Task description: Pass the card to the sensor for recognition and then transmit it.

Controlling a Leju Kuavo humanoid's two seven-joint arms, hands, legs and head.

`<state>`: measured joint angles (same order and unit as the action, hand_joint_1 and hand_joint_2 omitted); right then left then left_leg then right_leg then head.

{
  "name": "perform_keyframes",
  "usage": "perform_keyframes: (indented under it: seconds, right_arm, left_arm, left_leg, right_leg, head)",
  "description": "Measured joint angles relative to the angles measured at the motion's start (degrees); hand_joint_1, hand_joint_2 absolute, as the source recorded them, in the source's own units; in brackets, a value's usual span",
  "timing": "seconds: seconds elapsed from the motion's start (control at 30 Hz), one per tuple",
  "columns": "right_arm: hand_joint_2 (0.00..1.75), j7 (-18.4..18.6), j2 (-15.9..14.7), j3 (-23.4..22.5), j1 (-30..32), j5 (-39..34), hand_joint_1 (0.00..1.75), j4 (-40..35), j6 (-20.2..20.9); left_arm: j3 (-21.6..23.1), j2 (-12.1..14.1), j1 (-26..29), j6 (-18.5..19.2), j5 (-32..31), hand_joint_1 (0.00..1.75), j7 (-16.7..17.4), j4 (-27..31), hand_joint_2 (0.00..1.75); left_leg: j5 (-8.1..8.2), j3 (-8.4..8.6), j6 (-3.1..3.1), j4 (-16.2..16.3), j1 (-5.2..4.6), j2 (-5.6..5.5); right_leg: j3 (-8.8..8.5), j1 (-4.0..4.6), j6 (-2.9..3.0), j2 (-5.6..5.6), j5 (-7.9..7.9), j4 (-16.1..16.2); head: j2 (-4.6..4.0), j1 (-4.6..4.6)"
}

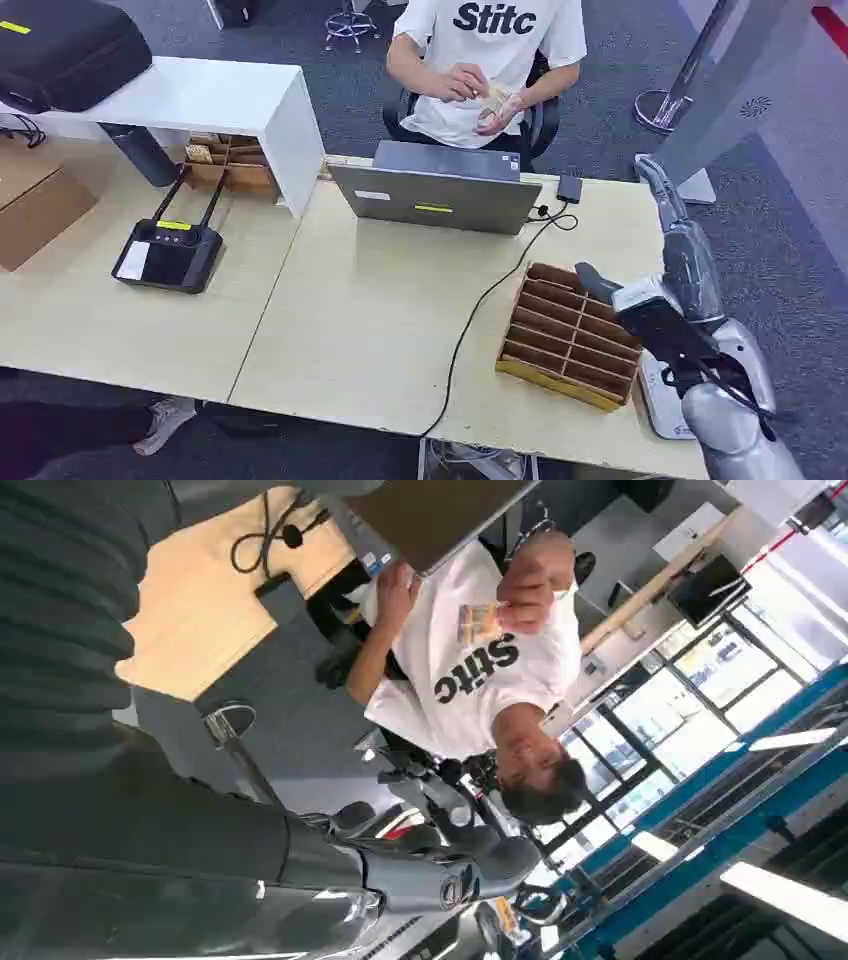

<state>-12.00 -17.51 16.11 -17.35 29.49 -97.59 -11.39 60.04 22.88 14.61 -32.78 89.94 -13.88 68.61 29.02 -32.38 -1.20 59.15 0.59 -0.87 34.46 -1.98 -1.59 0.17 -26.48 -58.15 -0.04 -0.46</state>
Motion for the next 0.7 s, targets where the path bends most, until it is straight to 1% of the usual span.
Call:
perform_keyframes:
  seconds: [0.13,0.2,0.3,0.37,0.43,0.5,0.6,0.7]
  right_arm:
    - [1.75,0.1,-0.7,1.7,-2.0,0.2,0.0,2.0,0.1]
    - [1.75,1.0,-1.0,2.8,-3.7,1.3,0.0,3.0,0.5]
    - [1.75,4.0,-1.0,6.2,-11.7,4.1,0.0,7.9,2.2]
    - [1.75,6.4,-0.7,8.9,-19.2,6.3,0.0,13.1,3.2]
    - [1.75,9.0,0.4,11.6,-26.8,7.7,0.0,19.6,4.0]
    - [1.75,11.5,2.2,13.4,-33.0,8.8,0.0,25.7,4.3]
    - [1.75,12.4,4.3,15.0,-38.0,9.6,0.0,32.1,4.0]
    - [1.75,12.4,5.5,16.0,-40.0,9.7,0.0,35.8,3.6]
  left_arm:
    - [0.9,0.0,-0.5,0.2,0.0,0.0,0.0,-1.3,1.75]
    - [1.8,0.1,-1.1,0.7,0.0,0.0,0.1,-1.9,1.75]
    - [3.5,0.5,-2.9,3.6,-0.1,0.0,0.5,-4.5,1.75]
    - [4.7,0.7,-4.4,6.5,0.0,0.0,0.7,-7.1,1.75]
    - [6.1,0.5,-6.0,9.0,0.0,0.0,1.1,-9.9,1.75]
    - [7.3,0.2,-7.3,10.3,-0.1,0.0,1.8,-12.2,1.75]
    - [8.5,-0.4,-8.6,11.0,-0.1,0.0,2.2,-14.6,1.75]
    - [9.0,-0.9,-9.1,11.1,-0.1,0.0,2.2,-15.8,1.75]
  left_leg:
    - [0.01,-0.05,0.0,0.0,0.0,0.0]
    - [0.01,-0.15,0.0,0.0,-0.01,0.03]
    - [0.01,-0.12,0.0,0.0,-0.04,0.19]
    - [-0.09,-0.11,0.05,0.0,-0.05,0.18]
    - [-0.27,-0.14,0.01,0.0,-0.03,0.08]
    - [-0.3,-0.13,0.0,0.0,-0.03,0.02]
    - [-0.32,-0.15,0.01,0.0,0.0,-0.06]
    - [-0.31,-0.17,0.02,0.0,0.0,-0.06]
  right_leg:
    - [0.0,-0.01,0.0,0.0,0.0,0.0]
    - [0.01,-0.03,0.0,0.04,0.0,0.0]
    - [0.1,-0.07,-0.01,0.2,0.07,-0.1]
    - [0.1,-0.07,-0.05,0.2,0.14,-0.1]
    - [0.11,-0.05,-0.03,0.11,0.22,-0.1]
    - [0.1,-0.05,0.0,0.03,0.25,-0.1]
    - [0.09,-0.02,0.0,-0.04,0.25,-0.1]
    - [0.1,-0.02,0.0,-0.03,0.25,-0.1]
  head:
    - [0.0,0.0]
    - [0.0,0.0]
    - [0.0,-0.04]
    - [0.0,-0.04]
    - [0.0,-0.02]
    - [0.0,-0.04]
    - [0.0,0.02]
    - [0.0,0.0]
